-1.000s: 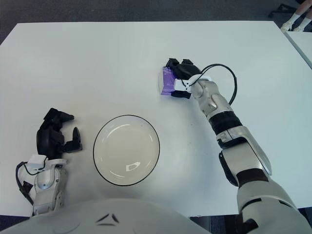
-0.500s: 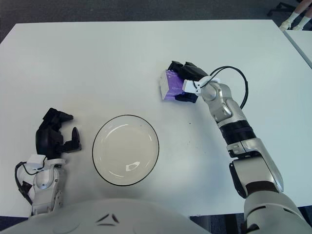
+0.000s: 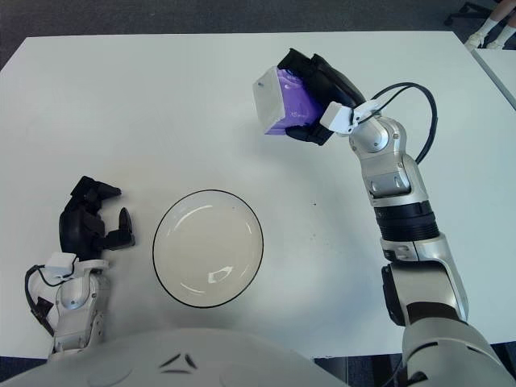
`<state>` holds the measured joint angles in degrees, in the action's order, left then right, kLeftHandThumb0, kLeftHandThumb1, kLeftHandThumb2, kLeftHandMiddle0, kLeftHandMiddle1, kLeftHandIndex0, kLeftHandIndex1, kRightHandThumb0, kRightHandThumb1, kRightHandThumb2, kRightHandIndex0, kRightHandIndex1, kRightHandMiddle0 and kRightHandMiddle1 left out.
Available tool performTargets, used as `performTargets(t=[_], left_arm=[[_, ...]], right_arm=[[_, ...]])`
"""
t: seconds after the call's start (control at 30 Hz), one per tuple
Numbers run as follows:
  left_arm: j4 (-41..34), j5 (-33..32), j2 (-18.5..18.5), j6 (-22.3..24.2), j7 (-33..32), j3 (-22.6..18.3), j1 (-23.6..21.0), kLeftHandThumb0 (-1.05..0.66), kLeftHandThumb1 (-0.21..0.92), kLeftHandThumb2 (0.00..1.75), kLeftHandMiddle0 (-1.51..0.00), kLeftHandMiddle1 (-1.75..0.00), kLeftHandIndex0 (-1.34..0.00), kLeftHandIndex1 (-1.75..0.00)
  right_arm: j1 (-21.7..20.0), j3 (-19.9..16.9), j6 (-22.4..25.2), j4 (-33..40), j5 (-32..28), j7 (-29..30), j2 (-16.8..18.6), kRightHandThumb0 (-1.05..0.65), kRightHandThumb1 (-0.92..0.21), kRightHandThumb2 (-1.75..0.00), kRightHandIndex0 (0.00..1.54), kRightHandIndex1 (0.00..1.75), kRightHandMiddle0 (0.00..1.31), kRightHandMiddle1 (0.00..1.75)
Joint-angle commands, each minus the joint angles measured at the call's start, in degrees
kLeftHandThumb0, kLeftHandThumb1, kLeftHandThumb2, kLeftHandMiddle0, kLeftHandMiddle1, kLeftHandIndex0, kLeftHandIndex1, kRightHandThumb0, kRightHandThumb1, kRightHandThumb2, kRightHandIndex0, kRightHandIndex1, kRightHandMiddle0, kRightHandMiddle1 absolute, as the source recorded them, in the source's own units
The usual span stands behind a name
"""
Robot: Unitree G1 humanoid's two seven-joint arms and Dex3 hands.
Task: Put the tissue paper into the plate.
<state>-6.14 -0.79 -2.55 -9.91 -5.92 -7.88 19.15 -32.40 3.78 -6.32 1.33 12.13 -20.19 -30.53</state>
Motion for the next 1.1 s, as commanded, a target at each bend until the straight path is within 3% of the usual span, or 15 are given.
performTargets(t=[0.0,0.2,0.33,0.5,0.57,0.67,0.8,0.97,1.07], left_arm=[[2.9,0.5,-0.2,5.1,-0.7,0.0,1.7,-0.01,0.0,1.66,-0.84,-1.75,-0.66,-1.67],[2.6,0.5,-0.2,6.2,-0.8,-0.1,1.5,-0.01,0.01,1.65,-0.84,-1.75,-0.65,-1.67],[2.5,0.1,-0.2,6.4,-0.6,-0.1,1.4,-0.01,0.01,1.65,-0.83,-1.75,-0.65,-1.67],[2.4,0.0,-0.3,6.5,-0.5,-0.1,1.3,-0.01,0.01,1.65,-0.83,-1.75,-0.65,-1.67],[2.5,-0.3,-0.4,6.1,-0.3,-0.1,1.3,-0.01,0.01,1.65,-0.83,-1.75,-0.65,-1.67],[2.7,-0.5,-0.3,5.5,0.0,0.0,1.3,-0.01,0.01,1.65,-0.83,-1.75,-0.65,-1.67],[2.9,-0.7,-0.3,4.9,0.3,0.1,1.5,-0.01,0.02,1.64,-0.82,-1.75,-0.65,-1.67],[2.6,-0.1,-0.3,5.3,-0.2,0.4,1.6,-0.01,0.02,1.64,-0.83,-1.75,-0.64,-1.67],[2.5,0.3,-0.3,5.5,-0.4,0.5,1.7,-0.01,-0.01,1.68,-0.85,-1.75,-0.66,-1.68]], right_arm=[[1.7,-0.6,-1.5,3.2,-3.0,-0.1,2.2,0.0,0.09,-1.74,0.94,1.65,0.7,1.75],[0.9,-0.9,-8.4,2.2,-5.1,0.2,4.1,0.0,0.07,-1.75,0.89,1.72,0.69,1.75],[0.1,0.1,-10.1,2.6,-6.4,-0.6,5.8,0.0,0.06,-1.75,0.87,1.74,0.69,1.75],[2.0,1.7,-16.6,3.3,-8.5,-1.9,7.6,0.0,0.06,-1.75,0.87,1.75,0.69,1.75],[3.4,3.5,-17.7,4.6,-12.2,-4.6,8.9,0.0,0.06,-1.75,0.87,1.75,0.69,1.75],[3.7,4.4,-17.1,6.3,-15.2,-7.2,8.9,0.0,0.06,-1.75,0.87,1.74,0.69,1.75],[5.7,6.5,-11.5,13.1,-18.2,-12.3,6.9,0.0,0.08,-1.75,0.92,1.68,0.7,1.75],[7.4,7.8,-8.9,16.7,-16.1,-13.9,6.6,0.0,0.11,-1.75,0.96,1.61,0.71,1.75],[7.8,9.3,-10.5,16.0,-13.5,-14.0,7.2,0.0,0.11,-1.75,0.96,1.61,0.71,1.75]])
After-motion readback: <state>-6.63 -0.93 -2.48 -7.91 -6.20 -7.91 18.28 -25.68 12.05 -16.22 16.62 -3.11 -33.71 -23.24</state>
